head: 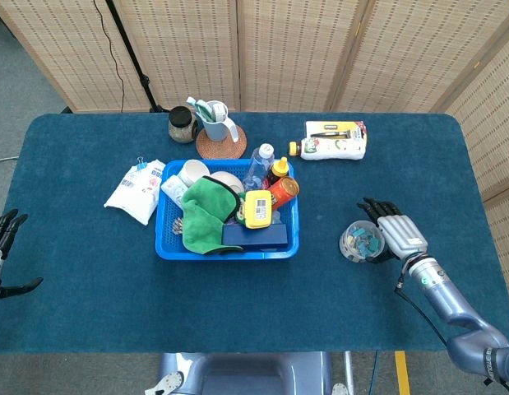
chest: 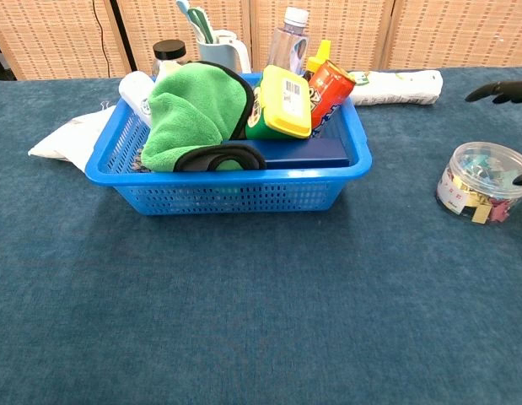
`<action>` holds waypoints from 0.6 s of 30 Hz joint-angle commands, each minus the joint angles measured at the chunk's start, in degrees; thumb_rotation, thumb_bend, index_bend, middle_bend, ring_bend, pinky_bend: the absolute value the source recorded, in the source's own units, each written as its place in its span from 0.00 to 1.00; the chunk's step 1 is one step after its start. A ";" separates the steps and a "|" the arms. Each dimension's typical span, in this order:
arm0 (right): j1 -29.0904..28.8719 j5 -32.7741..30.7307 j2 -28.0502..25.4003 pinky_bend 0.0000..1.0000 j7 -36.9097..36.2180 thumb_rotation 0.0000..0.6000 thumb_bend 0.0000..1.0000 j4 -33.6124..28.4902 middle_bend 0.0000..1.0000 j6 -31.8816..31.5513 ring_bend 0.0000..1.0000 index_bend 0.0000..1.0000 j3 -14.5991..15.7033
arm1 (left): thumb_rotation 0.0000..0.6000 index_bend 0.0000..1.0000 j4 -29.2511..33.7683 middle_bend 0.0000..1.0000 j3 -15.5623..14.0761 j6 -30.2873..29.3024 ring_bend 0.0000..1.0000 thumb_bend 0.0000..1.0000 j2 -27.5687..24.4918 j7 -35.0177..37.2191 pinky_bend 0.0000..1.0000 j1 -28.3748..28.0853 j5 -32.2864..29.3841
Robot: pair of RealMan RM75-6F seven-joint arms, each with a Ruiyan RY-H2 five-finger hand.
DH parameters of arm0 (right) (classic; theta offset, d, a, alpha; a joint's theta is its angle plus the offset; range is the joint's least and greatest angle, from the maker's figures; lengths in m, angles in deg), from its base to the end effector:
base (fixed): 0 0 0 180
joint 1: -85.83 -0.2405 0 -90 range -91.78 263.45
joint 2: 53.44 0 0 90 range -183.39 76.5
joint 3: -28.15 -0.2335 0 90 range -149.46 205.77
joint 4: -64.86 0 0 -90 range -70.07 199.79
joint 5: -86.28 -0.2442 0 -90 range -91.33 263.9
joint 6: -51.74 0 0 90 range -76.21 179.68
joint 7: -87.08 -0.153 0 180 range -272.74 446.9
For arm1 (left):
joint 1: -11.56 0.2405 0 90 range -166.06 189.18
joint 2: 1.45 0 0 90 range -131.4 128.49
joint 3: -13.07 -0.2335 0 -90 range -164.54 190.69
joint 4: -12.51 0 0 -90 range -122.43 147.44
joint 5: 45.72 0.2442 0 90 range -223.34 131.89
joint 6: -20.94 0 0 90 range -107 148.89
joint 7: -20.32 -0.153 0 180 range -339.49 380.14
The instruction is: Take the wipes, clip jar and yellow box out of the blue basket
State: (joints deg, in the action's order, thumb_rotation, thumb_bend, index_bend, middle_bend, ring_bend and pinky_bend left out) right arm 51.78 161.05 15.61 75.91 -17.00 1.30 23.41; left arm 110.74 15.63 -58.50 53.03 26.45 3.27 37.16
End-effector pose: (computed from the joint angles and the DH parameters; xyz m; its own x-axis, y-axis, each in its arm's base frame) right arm -0.2587 -0.3450 0.0504 0.3343 -0.3584 0.8717 -0.9407 -0.1843 0.2849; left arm -0.3007 0.2068 0.1484 0.3522 0.0750 0.9329 0.9356 -0.0034 -0.3530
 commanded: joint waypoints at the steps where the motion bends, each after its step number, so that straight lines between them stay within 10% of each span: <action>1: 0.92 -0.31 -1.68 0.00 0.88 1.00 0.00 -2.26 0.00 -2.25 0.00 0.00 -0.98 | 1.00 0.00 0.00 0.00 -0.04 0.20 0.00 0.07 -0.01 0.07 0.00 -0.09 0.08; 18: -3.83 1.27 -2.27 0.00 -1.55 1.00 0.00 -11.93 0.00 -4.72 0.00 0.00 -8.70 | 1.00 0.00 -0.25 0.00 0.08 -0.31 0.00 0.07 0.05 0.33 0.00 0.03 0.58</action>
State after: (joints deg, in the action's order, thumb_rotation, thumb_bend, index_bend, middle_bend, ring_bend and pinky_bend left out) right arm 48.79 163.01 12.65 73.72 -28.10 -4.17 15.50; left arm 110.51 15.69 -58.79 53.08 26.78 3.29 37.75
